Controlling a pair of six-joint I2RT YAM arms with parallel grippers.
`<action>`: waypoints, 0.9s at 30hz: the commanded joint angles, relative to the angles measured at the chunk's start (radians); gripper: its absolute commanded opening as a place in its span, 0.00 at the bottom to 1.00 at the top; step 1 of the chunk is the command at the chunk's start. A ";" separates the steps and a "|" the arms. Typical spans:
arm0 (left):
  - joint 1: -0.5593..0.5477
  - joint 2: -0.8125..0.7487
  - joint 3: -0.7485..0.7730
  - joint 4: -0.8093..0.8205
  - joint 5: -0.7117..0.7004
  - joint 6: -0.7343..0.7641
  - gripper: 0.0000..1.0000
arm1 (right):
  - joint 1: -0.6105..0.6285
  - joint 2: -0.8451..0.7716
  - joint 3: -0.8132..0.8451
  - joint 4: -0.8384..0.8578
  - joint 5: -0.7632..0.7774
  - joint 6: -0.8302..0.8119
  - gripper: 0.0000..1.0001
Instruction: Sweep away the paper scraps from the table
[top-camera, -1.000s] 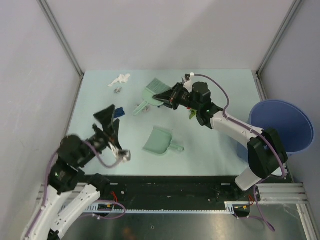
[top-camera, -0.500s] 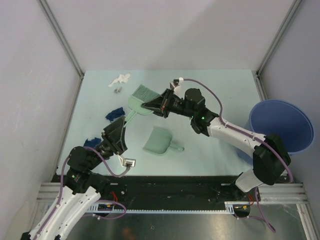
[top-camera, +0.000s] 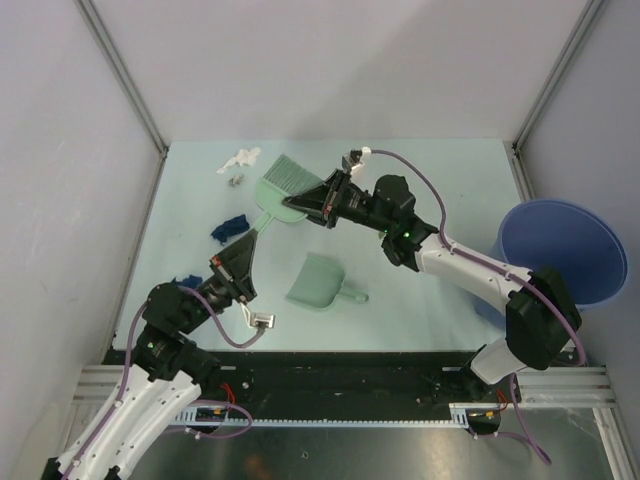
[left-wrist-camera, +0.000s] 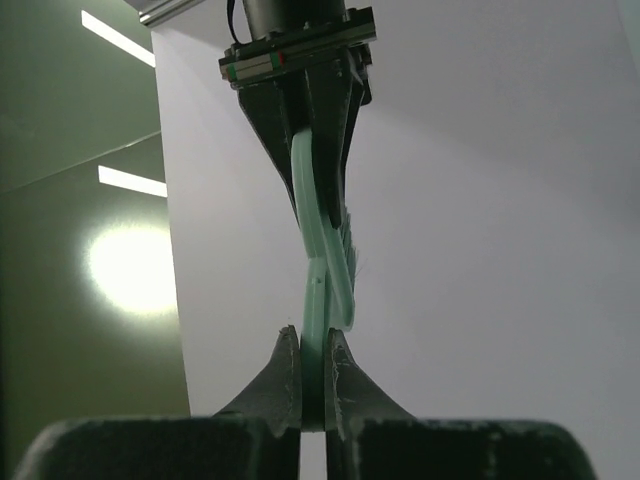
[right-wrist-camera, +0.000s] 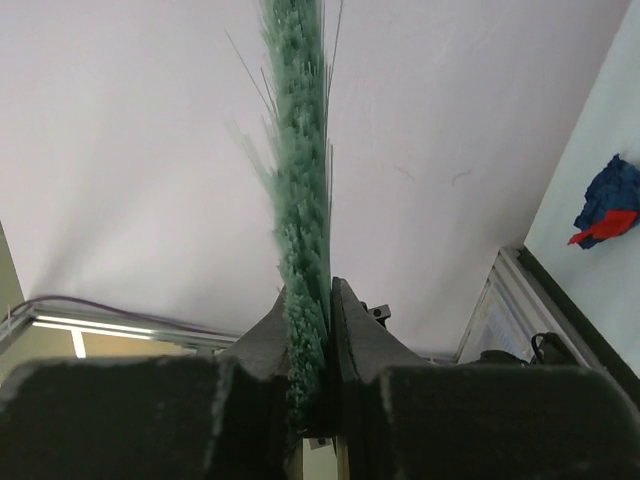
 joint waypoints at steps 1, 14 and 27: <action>-0.004 0.005 0.053 0.055 0.038 0.064 0.00 | 0.005 0.003 0.034 -0.008 0.021 -0.018 0.00; 0.006 0.493 0.545 -0.485 -0.576 -0.739 0.00 | -0.081 -0.262 0.034 -0.481 0.259 -0.694 1.00; 0.365 1.149 1.270 -1.244 -0.250 -1.436 0.00 | -0.040 -0.287 0.035 -1.130 0.311 -1.513 1.00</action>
